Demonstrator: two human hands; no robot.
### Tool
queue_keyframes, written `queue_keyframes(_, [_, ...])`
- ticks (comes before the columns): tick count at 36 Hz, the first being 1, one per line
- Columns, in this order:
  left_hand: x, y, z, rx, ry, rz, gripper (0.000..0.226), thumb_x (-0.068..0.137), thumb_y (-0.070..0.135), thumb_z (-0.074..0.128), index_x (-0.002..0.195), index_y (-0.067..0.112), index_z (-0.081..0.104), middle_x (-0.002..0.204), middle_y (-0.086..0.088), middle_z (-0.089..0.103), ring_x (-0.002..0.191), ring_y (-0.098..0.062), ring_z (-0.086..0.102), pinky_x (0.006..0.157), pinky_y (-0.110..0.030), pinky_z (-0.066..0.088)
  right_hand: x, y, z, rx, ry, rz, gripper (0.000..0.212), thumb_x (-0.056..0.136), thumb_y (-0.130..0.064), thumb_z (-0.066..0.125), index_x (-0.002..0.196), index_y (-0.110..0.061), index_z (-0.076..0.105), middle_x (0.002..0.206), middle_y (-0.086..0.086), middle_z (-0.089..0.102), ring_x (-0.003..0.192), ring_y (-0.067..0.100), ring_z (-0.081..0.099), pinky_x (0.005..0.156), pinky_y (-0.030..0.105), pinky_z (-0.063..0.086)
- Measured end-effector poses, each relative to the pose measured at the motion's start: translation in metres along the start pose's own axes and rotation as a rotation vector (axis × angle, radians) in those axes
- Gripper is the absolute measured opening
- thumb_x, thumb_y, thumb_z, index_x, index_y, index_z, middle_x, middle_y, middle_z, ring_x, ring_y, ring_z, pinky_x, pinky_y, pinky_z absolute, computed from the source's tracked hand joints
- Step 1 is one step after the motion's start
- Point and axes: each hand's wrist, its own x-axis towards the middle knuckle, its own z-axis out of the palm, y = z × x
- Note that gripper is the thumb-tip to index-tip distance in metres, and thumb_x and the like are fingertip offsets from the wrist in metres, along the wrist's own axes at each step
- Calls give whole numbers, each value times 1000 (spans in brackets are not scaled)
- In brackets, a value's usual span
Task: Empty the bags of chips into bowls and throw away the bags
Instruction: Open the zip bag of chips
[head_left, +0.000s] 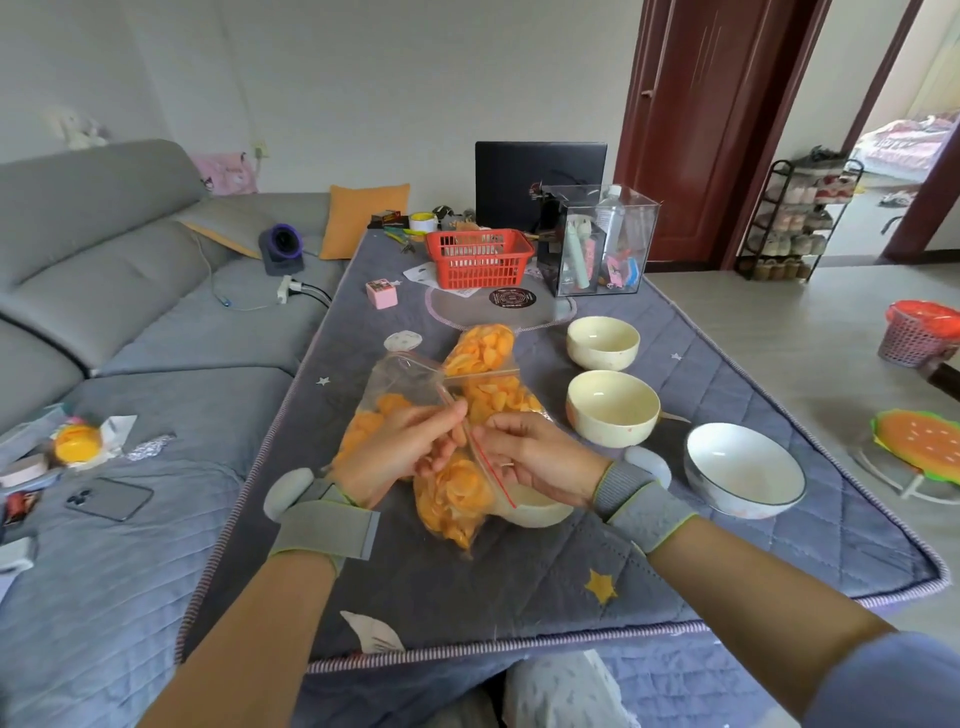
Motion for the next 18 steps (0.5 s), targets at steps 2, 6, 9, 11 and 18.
queue_keyframes(2, [-2,-2,-3,8,10,20,32,92,28,52,63,14,58,54,2,48,49,-10,43,51,-24,30,3,1,3,-42,1,-27,25,92,-11,47,67,-12,49,55,-5,49,48,2,44,51,16,35])
queue_keyframes(6, [-5,-6,-7,-48,0,19,26,93,17,50,69,10,56,52,4,49,50,-9,44,53,-25,31,4,1,5,-78,-15,-68,22,92,-5,44,72,-12,48,62,4,45,46,3,45,49,14,36])
queue_keyframes(9, [-7,-8,-4,-48,33,11,30,92,11,50,63,10,52,55,0,50,49,-10,46,48,-21,35,3,0,7,-149,41,-94,29,91,0,39,66,-13,45,58,3,38,38,1,39,40,10,31])
queue_keyframes(11, [-8,-7,1,-43,71,-3,33,91,8,48,58,10,49,53,-1,51,46,-9,47,46,-19,35,3,-1,9,-238,66,-109,31,91,-2,39,63,-14,44,57,2,38,39,1,38,41,10,30])
queue_keyframes(18, [-5,-7,9,-17,123,-41,34,90,8,45,57,12,45,43,5,51,45,-9,46,44,-19,37,-2,-4,4,-335,-75,-63,34,94,-11,41,61,-15,38,56,2,39,40,0,37,44,12,31])
